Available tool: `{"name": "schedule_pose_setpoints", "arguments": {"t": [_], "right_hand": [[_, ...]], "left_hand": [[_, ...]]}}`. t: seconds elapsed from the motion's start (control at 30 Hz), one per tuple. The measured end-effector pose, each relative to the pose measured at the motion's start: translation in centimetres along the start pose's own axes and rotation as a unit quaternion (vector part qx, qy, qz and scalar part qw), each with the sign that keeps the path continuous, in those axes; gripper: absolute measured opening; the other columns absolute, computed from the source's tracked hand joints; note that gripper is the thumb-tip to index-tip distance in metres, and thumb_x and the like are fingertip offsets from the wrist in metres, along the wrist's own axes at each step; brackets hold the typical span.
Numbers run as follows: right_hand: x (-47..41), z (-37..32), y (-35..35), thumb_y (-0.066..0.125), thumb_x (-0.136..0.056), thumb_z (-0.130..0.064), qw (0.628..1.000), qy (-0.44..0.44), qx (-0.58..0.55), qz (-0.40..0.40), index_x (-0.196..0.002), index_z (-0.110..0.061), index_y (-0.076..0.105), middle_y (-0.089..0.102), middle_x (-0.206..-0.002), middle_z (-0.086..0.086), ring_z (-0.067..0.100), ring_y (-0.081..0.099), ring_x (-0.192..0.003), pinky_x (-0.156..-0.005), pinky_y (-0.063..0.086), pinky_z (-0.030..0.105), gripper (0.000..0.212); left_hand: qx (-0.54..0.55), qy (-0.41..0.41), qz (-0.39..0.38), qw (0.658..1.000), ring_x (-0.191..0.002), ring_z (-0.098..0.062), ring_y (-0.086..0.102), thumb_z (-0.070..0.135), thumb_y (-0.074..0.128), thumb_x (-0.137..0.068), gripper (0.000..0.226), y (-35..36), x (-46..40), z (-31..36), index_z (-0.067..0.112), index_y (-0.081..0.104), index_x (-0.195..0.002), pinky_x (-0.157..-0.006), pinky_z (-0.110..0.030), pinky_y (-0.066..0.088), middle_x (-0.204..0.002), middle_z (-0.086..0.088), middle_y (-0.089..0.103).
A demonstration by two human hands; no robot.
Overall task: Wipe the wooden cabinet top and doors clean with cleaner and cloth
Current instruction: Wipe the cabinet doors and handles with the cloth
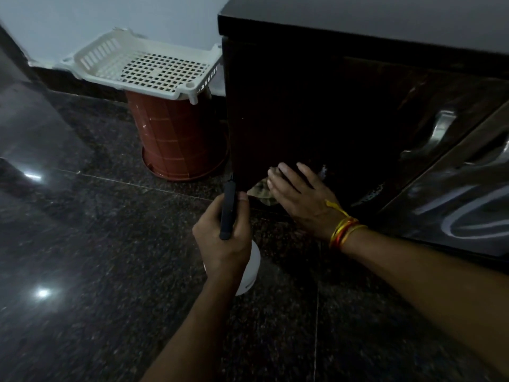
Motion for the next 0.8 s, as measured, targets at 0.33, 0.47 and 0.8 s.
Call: {"name": "schedule_pose_setpoints", "arguments": {"t": [0.33, 0.47, 0.8], "right_hand": [[1.5, 0.0, -0.6, 0.061, -0.08, -0.016, 0.996, 0.044, -0.079, -0.001, -0.1, -0.019, 0.068, 0.066, -0.117, 0.006, 0.026, 0.062, -0.089, -0.066, 0.048, 0.033, 0.021], [1.9, 0.1, -1.1, 0.066, -0.077, -0.015, 0.976, 0.173, -0.129, -0.03, -0.102, -0.021, 0.066, 0.06, -0.112, 0.01, 0.031, 0.058, -0.089, -0.069, 0.047, 0.038, 0.026], [2.8, -0.9, -2.9, 0.065, -0.079, -0.004, 0.701, 0.618, -0.351, -0.059, -0.117, -0.015, 0.053, 0.043, -0.127, 0.016, 0.039, 0.053, -0.104, -0.08, 0.05, 0.043, 0.042]], "left_hand": [[0.001, 0.0, 0.004, 1.0, -0.046, -0.04, 0.05, 0.042, 0.058, -0.092, 0.036, 0.0, -0.4, 0.4, 0.021, 0.051, -0.062, -0.045, -0.052, 0.043, -0.05, -0.016, 0.046], [0.002, 0.0, 0.01, 1.0, -0.046, -0.041, 0.05, 0.038, 0.059, -0.093, 0.035, 0.1, -0.6, 0.6, 0.026, 0.052, -0.061, -0.043, -0.052, 0.044, -0.049, -0.012, 0.046], [0.029, 0.02, -0.015, 0.999, -0.053, -0.045, 0.052, 0.039, 0.057, -0.094, 0.038, 1.8, -0.2, 2.7, 0.006, 0.062, -0.076, -0.046, -0.054, 0.047, -0.067, -0.025, 0.058]]}}
Point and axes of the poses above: each hand's wrist, its own x-axis away from the middle knuckle, its own y-axis out of the palm, z = x × y, the point moved 3 cm from there along -x, towards the middle knuckle
